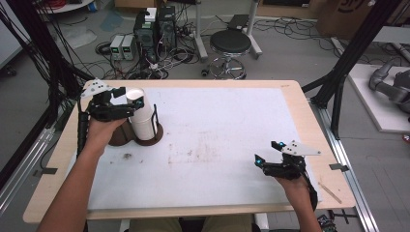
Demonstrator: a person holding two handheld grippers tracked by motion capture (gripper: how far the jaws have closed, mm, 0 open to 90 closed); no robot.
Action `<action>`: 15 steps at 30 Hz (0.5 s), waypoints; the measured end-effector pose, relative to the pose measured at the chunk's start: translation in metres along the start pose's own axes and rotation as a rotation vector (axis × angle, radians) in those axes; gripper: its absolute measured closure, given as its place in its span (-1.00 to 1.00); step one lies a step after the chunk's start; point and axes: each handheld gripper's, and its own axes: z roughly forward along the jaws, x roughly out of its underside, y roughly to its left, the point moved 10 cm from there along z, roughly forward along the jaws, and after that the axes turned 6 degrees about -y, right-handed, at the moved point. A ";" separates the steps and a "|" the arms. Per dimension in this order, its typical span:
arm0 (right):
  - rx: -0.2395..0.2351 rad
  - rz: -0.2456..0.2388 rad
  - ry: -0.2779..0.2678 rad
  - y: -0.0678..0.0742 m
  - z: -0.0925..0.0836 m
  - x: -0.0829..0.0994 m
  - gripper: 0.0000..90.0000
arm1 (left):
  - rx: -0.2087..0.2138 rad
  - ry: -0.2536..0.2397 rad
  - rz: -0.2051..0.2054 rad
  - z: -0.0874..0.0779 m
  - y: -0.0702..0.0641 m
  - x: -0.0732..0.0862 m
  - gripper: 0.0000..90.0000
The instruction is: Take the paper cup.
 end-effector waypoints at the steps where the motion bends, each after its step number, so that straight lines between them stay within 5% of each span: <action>1: 0.000 0.000 0.000 0.000 0.000 0.000 -0.63 | -0.001 0.006 0.003 0.002 0.000 0.001 -0.64; 6: -0.009 0.005 0.007 0.001 0.000 0.001 -0.58 | -0.039 0.009 -0.018 0.007 0.006 0.003 -0.57; 15: -0.002 0.004 0.000 0.000 -0.001 0.000 -0.58 | 0.010 0.003 -0.013 0.007 0.002 0.002 -0.30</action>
